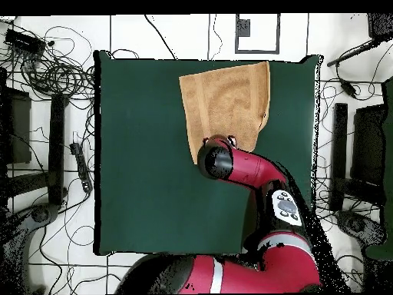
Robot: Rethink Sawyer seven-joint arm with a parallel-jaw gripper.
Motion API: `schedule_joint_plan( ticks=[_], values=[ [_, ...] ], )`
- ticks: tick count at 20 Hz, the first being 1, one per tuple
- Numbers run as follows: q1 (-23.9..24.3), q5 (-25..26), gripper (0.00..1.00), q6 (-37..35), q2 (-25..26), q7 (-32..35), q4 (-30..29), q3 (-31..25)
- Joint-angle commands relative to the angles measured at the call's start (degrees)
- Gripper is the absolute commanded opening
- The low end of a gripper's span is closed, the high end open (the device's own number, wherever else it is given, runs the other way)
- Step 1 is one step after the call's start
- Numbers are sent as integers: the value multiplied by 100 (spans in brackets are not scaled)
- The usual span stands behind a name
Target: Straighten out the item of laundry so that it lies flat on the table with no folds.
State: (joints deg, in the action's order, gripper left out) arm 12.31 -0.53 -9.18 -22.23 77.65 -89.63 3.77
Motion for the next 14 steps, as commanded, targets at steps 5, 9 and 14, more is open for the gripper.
schedule_joint_plan(
  ticks=[5,9,14],
  values=[
    [-240,-133,100,808,759,1430,-214,-366],
    [-256,-161,100,835,879,1370,-100,-344],
    [-300,-193,100,769,922,1344,-8,-297]
  ],
)
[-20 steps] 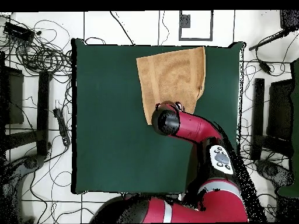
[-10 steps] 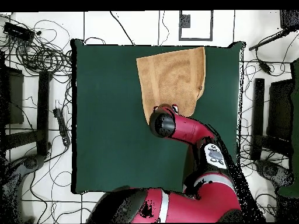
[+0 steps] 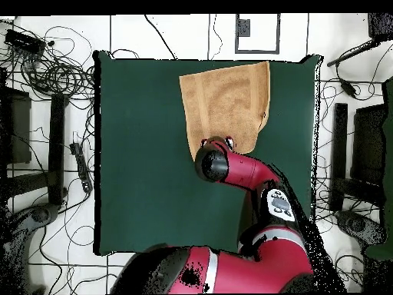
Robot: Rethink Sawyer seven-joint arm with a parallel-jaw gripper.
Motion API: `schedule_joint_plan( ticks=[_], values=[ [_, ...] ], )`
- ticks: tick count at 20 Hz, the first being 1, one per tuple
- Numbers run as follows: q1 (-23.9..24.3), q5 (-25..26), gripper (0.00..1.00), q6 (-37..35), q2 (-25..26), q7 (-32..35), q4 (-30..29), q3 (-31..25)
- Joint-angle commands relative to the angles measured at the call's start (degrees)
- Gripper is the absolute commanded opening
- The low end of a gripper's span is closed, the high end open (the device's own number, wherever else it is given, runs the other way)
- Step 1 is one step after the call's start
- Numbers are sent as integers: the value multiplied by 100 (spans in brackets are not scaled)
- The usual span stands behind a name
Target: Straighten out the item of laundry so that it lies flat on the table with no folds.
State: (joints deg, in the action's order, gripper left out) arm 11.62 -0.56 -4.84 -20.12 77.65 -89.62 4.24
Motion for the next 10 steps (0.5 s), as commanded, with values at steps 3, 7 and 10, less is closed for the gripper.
schedule_joint_plan(
  ticks=[3,7,10],
  values=[
    [-231,-194,100,319,684,1342,-11,-351],
    [-318,-236,100,259,594,1396,-91,-286],
    [-376,-285,100,123,442,1446,-221,-280]
  ],
)
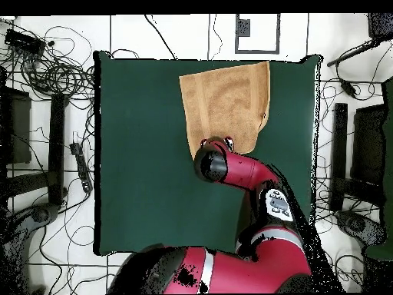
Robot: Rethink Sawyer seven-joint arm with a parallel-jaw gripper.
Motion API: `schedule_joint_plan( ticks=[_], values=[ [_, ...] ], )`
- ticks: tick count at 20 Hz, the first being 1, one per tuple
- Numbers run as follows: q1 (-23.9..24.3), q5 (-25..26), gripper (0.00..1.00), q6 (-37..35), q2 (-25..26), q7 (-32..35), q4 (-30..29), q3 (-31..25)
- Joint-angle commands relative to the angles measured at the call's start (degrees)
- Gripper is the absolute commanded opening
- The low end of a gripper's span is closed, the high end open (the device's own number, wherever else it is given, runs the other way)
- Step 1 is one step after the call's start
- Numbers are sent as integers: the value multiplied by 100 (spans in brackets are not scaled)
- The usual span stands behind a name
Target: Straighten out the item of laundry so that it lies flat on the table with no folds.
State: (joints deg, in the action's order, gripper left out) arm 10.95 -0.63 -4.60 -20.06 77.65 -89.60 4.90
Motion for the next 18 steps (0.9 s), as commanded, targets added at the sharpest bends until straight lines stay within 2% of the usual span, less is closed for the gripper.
schedule_joint_plan(
  ticks=[1,10,14,18],
  values=[
    [-363,-320,100,56,356,1498,-292,-321],
    [-1179,-932,100,-656,-531,2029,-895,49],
    [-1537,-1358,100,-973,-616,2161,-905,224],
    [-1830,-1687,100,-1096,-491,2155,-747,403]
  ],
)
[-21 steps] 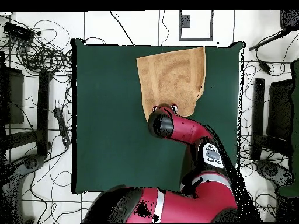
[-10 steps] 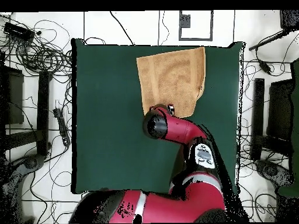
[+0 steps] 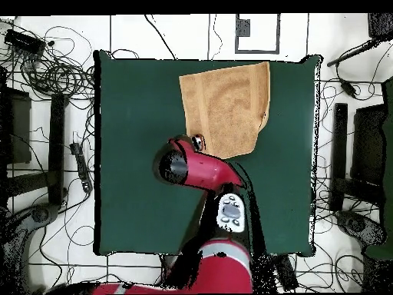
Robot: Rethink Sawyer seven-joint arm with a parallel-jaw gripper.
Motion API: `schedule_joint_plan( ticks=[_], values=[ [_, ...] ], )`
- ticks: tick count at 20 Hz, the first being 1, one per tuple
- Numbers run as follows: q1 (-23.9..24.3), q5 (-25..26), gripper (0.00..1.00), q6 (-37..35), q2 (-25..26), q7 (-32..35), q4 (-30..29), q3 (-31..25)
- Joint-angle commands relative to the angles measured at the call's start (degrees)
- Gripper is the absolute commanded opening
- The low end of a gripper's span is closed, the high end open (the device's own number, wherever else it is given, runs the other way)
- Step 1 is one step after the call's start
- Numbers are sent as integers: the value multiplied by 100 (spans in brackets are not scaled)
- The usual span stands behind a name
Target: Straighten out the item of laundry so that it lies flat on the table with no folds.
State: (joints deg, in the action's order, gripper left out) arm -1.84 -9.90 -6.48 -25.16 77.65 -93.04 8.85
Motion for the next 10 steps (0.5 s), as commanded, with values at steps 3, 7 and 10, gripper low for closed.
schedule_joint_plan(
  ticks=[3,7,10],
  values=[
    [-687,-998,100,-927,162,2167,-310,111],
    [-614,-1177,100,-808,151,2034,-413,33],
    [-387,-1264,100,-641,-32,1931,-644,-116]
  ],
)
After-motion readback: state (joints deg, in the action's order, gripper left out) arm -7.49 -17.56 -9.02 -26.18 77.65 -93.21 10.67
